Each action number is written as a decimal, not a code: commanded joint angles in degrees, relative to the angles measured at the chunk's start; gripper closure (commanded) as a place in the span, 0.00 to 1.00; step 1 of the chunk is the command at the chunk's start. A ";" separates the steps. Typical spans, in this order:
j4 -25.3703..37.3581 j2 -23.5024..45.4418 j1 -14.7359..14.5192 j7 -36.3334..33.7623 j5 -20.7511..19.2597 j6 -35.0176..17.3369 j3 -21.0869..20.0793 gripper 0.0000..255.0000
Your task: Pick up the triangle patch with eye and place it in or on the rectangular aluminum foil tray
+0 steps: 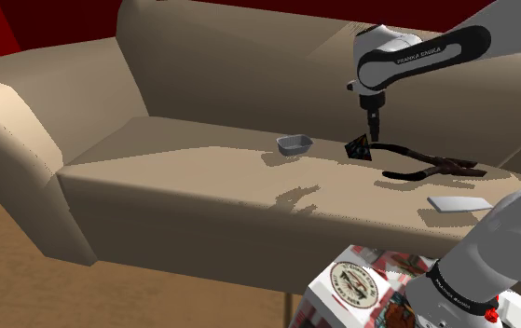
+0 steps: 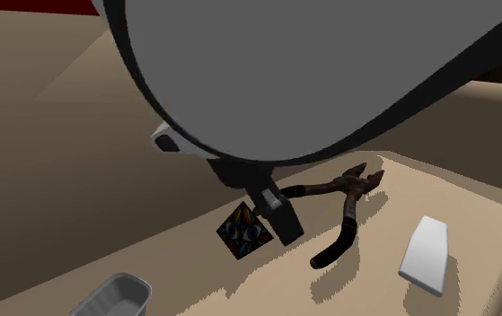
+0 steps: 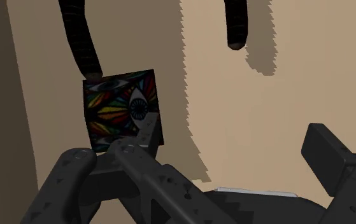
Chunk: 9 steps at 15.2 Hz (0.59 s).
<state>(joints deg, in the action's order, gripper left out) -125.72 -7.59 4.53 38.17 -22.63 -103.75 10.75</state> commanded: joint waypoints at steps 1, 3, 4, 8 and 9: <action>3.05 4.64 0.41 2.13 -1.64 -1.14 0.58 0.00; 5.92 8.96 0.91 4.13 -3.20 -2.25 1.13 0.00; 7.44 11.13 1.17 5.11 -3.95 -2.75 1.38 0.00; 14.14 19.90 2.22 8.92 -6.76 -4.42 2.18 0.00; 15.94 22.08 2.48 9.83 -7.41 -4.74 2.34 0.00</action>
<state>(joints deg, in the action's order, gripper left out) -111.81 11.94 6.89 47.21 -29.42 -108.17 13.03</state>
